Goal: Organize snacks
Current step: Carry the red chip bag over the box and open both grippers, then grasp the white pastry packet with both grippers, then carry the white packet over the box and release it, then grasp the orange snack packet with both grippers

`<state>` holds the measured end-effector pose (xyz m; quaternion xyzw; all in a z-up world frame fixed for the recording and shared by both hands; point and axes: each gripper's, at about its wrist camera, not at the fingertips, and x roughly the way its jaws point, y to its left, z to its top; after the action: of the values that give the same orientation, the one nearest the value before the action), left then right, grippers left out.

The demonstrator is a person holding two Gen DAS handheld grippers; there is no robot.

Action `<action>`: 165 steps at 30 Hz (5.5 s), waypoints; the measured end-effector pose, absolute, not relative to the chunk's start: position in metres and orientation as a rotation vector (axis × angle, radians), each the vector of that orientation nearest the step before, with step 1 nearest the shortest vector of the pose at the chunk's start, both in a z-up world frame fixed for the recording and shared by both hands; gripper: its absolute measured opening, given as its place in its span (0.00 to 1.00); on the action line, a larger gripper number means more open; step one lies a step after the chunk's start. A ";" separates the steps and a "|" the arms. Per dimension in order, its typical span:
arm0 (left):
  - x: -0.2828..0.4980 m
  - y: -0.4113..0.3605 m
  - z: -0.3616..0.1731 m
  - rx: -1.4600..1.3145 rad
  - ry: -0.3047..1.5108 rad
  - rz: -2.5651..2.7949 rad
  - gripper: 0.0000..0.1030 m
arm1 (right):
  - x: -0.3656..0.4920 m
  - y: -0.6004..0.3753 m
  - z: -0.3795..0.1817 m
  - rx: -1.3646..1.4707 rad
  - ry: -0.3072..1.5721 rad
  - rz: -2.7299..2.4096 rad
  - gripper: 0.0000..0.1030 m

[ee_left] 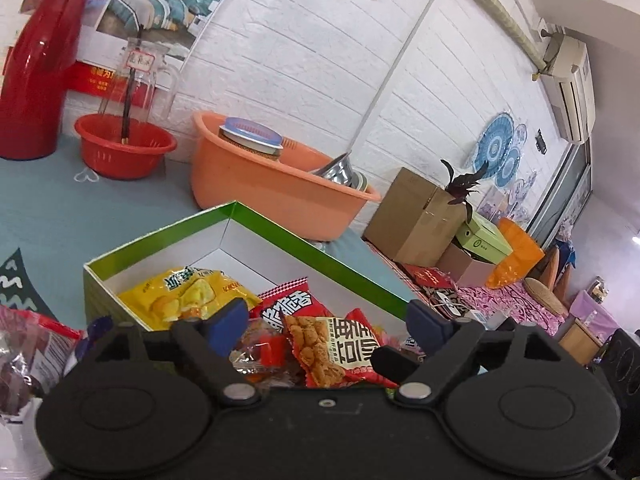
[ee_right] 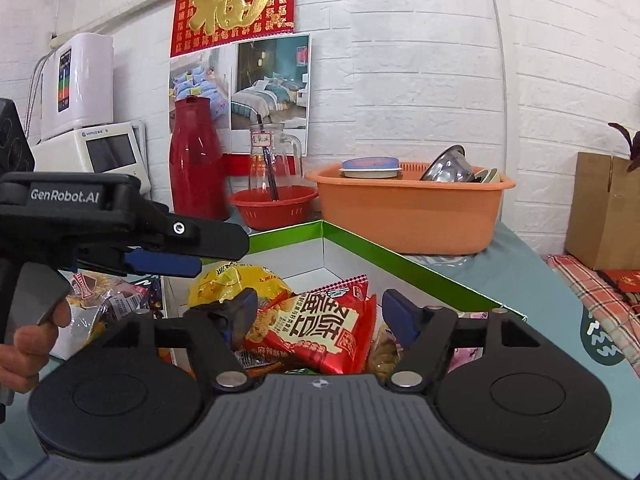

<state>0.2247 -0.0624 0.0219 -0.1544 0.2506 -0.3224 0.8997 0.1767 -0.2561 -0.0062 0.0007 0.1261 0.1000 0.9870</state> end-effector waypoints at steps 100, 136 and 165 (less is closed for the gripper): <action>0.223 -0.040 0.044 -0.453 0.543 -0.755 0.35 | 0.184 -0.263 0.021 0.271 0.294 0.375 0.48; 0.183 -0.002 -0.010 -0.357 0.680 -0.511 1.00 | 0.114 -0.257 -0.006 0.265 0.325 0.375 1.00; 0.115 -0.003 -0.029 -0.421 0.804 -0.634 0.36 | 0.088 -0.202 -0.058 0.214 0.568 0.472 0.93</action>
<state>0.1148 -0.0031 -0.0293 -0.1997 0.3816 -0.3011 0.8508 0.0884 -0.2024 -0.0576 0.1043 0.2770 0.2301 0.9271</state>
